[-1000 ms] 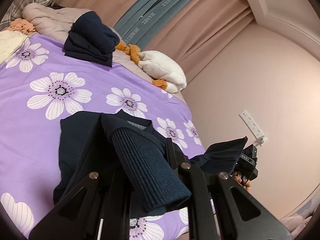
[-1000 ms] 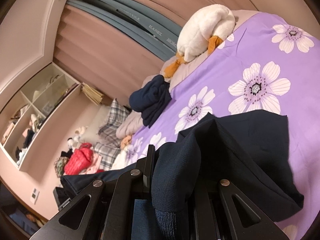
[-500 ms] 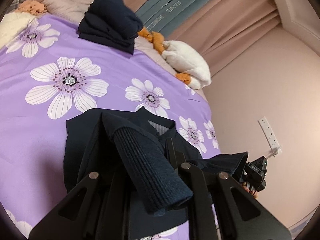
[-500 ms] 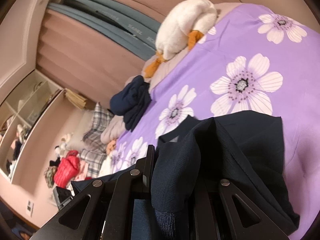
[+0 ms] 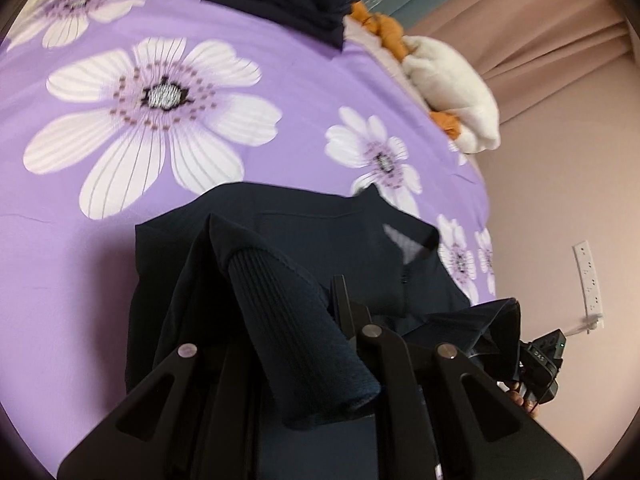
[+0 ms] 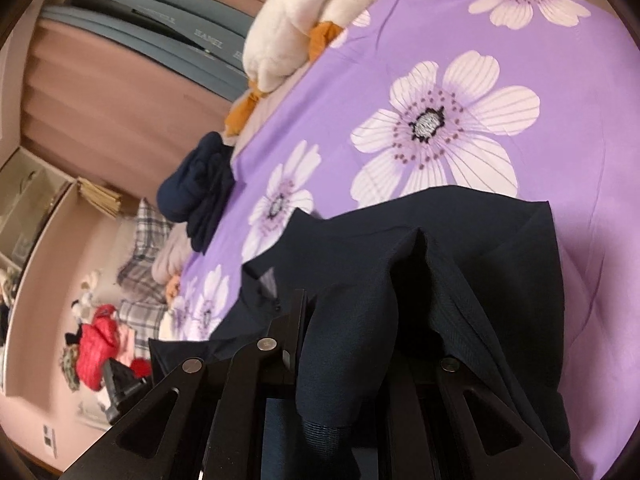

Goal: Fold large clothes
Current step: 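Lower the folded hem onto the jacket body with both tools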

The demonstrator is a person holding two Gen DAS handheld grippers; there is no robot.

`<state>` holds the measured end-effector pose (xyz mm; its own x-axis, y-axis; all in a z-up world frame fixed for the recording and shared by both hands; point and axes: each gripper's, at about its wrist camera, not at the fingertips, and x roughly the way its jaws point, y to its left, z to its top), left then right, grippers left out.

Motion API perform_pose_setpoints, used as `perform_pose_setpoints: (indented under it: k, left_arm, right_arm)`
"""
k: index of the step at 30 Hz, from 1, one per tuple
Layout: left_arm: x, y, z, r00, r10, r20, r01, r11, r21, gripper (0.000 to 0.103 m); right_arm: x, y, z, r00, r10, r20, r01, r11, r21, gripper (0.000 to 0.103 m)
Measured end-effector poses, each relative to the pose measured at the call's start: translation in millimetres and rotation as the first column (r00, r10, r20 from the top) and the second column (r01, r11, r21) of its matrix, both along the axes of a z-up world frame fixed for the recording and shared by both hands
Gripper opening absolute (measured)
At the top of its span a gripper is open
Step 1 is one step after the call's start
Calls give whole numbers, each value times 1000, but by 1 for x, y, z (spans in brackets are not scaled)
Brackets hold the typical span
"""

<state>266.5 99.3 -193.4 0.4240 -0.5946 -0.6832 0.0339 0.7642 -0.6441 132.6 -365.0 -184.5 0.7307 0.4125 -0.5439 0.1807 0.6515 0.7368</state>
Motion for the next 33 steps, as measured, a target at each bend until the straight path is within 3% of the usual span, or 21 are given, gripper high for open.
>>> perform_pose_setpoints:
  k: [11, 17, 23, 33]
  left_arm:
    - [39, -13, -10, 1000, 8, -22, -7, 999, 48, 12]
    - [55, -24, -18, 1000, 17, -17, -14, 991, 136, 14]
    - [59, -33, -23, 1000, -2, 4, 1, 976, 218, 15]
    - [62, -39, -28, 1000, -8, 14, 5, 967, 255, 16]
  right_arm:
    - [29, -10, -10, 999, -28, -20, 28, 1000, -3, 13]
    - [47, -17, -20, 997, -53, -55, 54, 998, 20, 13]
    - [52, -19, -28, 994, -63, -89, 65, 998, 23, 13]
    - [54, -23, -31, 991, -72, -117, 75, 997, 16, 13]
